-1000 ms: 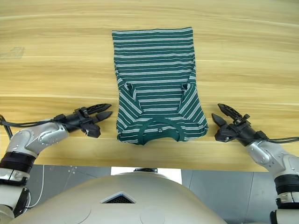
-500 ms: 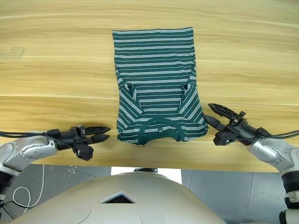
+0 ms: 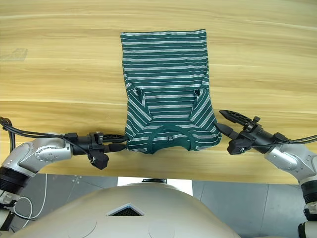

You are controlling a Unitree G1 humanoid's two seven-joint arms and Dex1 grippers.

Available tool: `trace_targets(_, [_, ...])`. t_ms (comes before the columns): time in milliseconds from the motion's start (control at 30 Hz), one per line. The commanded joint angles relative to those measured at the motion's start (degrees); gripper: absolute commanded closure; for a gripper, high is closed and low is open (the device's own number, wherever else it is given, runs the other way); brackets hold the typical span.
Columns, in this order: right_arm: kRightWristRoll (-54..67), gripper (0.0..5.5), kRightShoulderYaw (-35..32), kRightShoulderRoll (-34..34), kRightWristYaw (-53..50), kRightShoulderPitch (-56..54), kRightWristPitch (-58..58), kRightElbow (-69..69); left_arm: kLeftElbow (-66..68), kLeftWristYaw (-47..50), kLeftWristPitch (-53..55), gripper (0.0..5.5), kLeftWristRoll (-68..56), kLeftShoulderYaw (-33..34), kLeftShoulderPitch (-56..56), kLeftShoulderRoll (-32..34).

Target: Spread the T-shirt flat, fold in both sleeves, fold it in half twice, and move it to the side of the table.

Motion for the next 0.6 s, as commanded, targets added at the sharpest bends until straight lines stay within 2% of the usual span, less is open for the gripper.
trace_targets(33, [1.35,2.89,-2.24,-1.24,0.14,-0.27,0.23,2.72,3.82,-2.70,0.04,3.81,3.04,-3.14,-1.41,-1.40])
trace_targets(200, [0.27,2.89,-5.24,-3.99,-0.41,1.00,1.19,7.28,5.79,-2.17,-0.46,3.81,3.97,-4.53,-2.74,-2.82])
trace_targets(400, [-0.57,2.89,-3.19,-3.94,2.15,3.37,0.41,3.96,6.46,-2.11,-0.75,3.81,4.33,-5.36,-3.44,-3.96])
trace_targets(600, [-0.53,2.89,0.12,-2.01,4.33,4.22,-1.02,3.19,3.71,-0.67,0.99,3.81,4.04,-2.97,-1.29,-2.80])
